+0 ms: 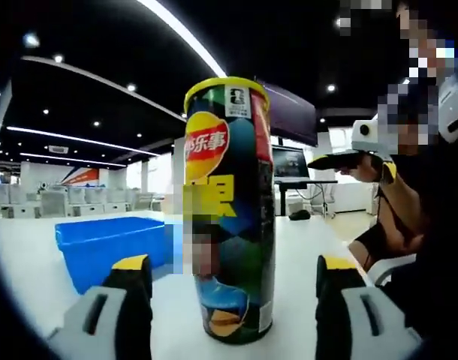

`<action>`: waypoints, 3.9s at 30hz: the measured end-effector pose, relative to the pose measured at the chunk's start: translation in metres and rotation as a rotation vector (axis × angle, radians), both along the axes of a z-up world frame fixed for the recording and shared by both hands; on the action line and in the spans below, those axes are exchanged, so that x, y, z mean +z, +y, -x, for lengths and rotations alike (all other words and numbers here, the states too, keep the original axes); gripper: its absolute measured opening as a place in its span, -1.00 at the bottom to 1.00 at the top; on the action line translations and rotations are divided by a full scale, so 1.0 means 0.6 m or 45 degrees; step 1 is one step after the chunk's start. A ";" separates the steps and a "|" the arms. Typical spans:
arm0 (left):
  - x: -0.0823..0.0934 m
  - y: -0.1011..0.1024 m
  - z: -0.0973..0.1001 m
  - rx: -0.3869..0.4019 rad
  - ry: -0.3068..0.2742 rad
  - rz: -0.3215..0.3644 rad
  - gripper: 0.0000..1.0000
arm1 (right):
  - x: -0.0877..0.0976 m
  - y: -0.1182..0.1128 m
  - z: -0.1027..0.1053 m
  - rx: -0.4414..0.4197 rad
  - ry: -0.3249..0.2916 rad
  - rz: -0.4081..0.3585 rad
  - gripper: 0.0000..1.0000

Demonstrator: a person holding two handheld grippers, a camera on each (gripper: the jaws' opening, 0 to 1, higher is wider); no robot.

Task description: Open the lid of the chip container on the table, take out the chips, place them into the box in front of the container, and close the lid

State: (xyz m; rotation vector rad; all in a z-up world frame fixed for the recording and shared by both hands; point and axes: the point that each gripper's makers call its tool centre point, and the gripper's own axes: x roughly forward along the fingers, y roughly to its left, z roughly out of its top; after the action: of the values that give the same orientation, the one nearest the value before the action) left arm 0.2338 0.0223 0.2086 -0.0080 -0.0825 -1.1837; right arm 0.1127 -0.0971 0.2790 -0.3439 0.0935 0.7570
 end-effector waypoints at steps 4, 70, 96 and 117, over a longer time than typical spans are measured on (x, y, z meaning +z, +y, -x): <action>-0.002 -0.007 -0.005 -0.015 0.016 0.003 0.76 | -0.003 -0.001 0.001 -0.003 0.005 0.002 0.88; -0.031 -0.017 -0.004 -0.040 0.076 -0.061 -0.07 | 0.126 0.217 -0.220 0.192 0.030 -0.038 0.60; -0.032 -0.016 -0.001 -0.045 0.080 -0.058 -0.07 | 0.076 0.240 -0.221 0.219 0.161 -0.035 -0.07; -0.032 -0.017 0.002 -0.048 0.086 -0.056 -0.08 | 0.082 0.233 -0.225 0.191 0.250 -0.207 -0.12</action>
State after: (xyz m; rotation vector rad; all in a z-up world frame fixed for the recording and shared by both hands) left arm 0.2326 0.0120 0.1891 -0.0107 0.0034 -1.2219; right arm 0.2476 0.0428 0.3280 -0.1218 0.1912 0.9401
